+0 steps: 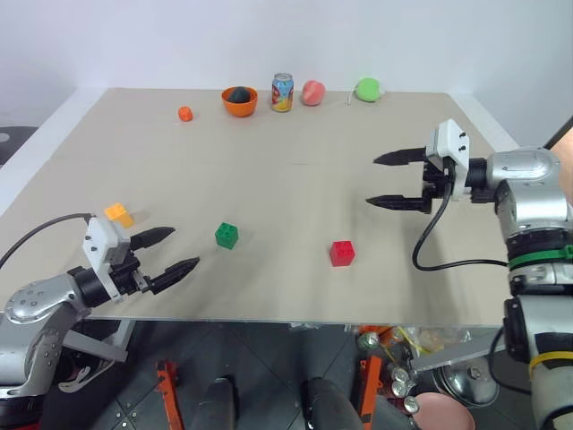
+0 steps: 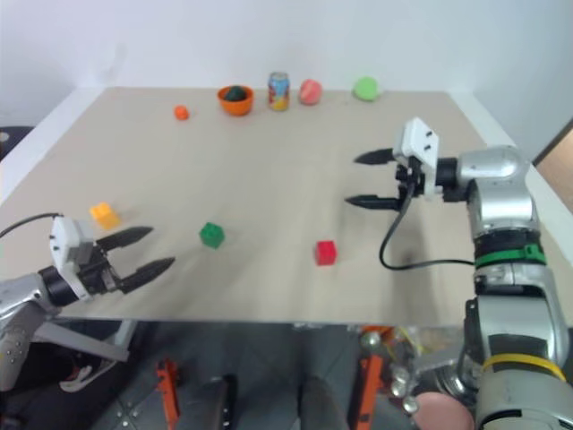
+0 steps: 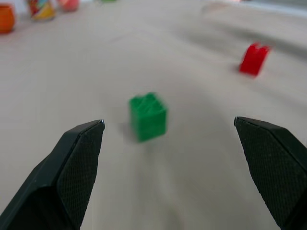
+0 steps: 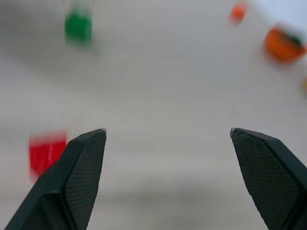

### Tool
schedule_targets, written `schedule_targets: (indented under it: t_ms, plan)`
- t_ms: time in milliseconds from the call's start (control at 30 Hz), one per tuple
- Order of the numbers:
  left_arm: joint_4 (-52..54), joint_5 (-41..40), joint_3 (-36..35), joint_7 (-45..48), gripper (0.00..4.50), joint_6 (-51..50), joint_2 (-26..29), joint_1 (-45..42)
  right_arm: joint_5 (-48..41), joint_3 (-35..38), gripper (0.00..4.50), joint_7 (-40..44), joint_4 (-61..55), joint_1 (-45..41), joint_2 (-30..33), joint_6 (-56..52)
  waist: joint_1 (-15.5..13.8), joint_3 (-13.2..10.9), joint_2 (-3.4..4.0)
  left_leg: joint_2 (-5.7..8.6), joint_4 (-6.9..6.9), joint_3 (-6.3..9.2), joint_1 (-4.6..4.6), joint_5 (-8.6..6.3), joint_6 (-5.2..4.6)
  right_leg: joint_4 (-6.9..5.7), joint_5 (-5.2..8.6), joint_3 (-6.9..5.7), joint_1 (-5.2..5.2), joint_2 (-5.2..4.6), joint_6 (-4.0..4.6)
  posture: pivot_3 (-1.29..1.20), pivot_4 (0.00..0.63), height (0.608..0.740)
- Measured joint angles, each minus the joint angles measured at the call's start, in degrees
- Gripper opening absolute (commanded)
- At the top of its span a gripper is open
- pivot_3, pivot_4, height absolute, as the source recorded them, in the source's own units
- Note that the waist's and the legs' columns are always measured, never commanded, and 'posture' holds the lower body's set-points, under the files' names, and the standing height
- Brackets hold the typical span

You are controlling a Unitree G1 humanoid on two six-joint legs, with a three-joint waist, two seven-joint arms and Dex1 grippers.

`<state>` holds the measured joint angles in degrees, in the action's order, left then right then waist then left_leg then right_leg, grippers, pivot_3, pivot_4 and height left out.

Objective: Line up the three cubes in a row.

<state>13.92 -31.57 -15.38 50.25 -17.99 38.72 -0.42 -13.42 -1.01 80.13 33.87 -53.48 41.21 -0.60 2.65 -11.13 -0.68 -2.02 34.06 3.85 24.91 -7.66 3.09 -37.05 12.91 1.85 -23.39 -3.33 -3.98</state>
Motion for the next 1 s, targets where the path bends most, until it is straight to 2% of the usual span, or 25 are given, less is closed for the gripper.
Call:
schedule_targets:
  t_ms: [167,367,467,633,1000]
  plan:
    - [-3.3,3.3,3.1,-2.6,4.50,0.1,-2.5,-0.1,-3.8,0.7,4.28,-6.4,-11.2,9.5,-4.0,-9.5,-0.5,0.0,0.00,0.06,0.01,0.00,0.15,0.01,0.01,0.01,0.04,0.01,-0.07,-0.03,-0.07,0.00,0.150,0.740]
    - [-7.0,5.0,5.8,-3.9,4.50,0.2,-6.1,-3.5,-7.7,1.7,4.28,-10.8,-21.4,14.2,-5.1,-16.2,-0.6,0.0,0.00,0.03,0.01,0.00,0.10,0.01,0.01,-0.02,0.02,0.00,-0.06,0.00,-0.05,0.00,0.150,0.740]
    - [-9.6,6.0,8.0,-4.8,4.50,0.2,-8.8,-7.3,-8.6,1.7,4.28,-12.1,-23.9,15.3,-5.4,-17.9,-0.6,0.0,0.00,0.04,0.10,0.00,0.10,0.01,0.01,-0.02,-0.04,-0.01,-0.04,0.01,-0.03,0.00,0.150,0.740]
    - [-13.3,8.5,10.4,-5.1,4.50,0.8,-10.2,-11.5,-9.2,1.7,4.28,-12.9,-26.1,15.5,-5.2,-19.4,-0.5,0.0,0.00,0.03,0.11,0.00,0.11,0.01,0.01,-0.02,-0.04,0.00,-0.05,0.02,-0.05,0.00,0.150,0.740]
    - [-20.0,12.0,12.7,-6.1,4.50,2.1,-12.9,-16.4,-10.9,1.7,4.28,-13.2,-29.2,16.8,-4.4,-21.5,-0.5,0.0,-0.01,0.04,0.11,0.01,0.13,0.01,0.01,-0.02,-0.02,0.00,-0.04,0.03,-0.11,0.00,0.150,0.740]
